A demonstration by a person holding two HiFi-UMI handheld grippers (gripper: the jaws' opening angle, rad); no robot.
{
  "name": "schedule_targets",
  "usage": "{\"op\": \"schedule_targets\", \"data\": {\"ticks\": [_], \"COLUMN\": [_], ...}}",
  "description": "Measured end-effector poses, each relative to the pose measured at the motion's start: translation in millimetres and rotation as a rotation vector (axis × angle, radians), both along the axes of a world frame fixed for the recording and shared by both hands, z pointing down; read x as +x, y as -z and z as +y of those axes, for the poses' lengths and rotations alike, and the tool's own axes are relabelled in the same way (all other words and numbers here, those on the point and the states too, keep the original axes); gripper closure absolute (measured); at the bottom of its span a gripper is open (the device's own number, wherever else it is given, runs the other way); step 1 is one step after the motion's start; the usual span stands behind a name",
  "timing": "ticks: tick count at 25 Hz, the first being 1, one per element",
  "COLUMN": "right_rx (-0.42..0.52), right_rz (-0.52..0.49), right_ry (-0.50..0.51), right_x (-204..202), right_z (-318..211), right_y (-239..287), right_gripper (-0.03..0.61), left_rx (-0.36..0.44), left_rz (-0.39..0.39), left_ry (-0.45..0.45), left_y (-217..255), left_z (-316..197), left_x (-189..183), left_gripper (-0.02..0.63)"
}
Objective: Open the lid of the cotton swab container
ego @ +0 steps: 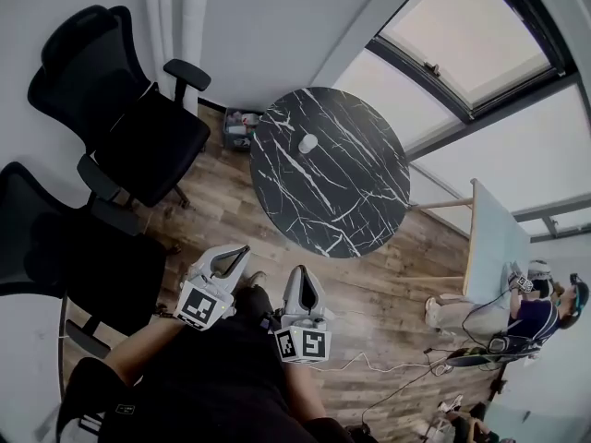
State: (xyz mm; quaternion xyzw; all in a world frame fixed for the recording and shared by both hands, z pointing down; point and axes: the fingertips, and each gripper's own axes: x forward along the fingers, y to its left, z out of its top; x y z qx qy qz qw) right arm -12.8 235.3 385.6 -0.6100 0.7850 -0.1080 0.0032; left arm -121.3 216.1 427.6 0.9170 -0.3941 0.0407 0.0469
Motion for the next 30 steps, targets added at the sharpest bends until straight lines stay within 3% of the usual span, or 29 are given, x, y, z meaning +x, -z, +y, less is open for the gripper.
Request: {"op": "schedule_targets", "data": {"ticks": [11,19,30], "right_rx": [0.008,-0.007,-0.022], "right_rz": [-0.009,-0.025,-0.055], "right_ry": [0.010,0.057,0.131], "right_x": [14.9,36.0,69.6], "right_z": [-31.9,-65.1,-107.2], "right_y": [-2.7,-8.2,-14.2], "right_gripper": [0.581,0.583,0.583], "left_rx": [0.008,-0.008,-0.006], "left_rz": [-0.009,-0.007,-0.058], "left_ry": [-0.019,0.024,0.033], "left_y": [-0.6,-1.5,-2.0], "left_z": [-18.4,-48.6,-84.0], "left_x": [20.9,41.5,94.1], "left_gripper": [0.614,0.614,0.614]}}
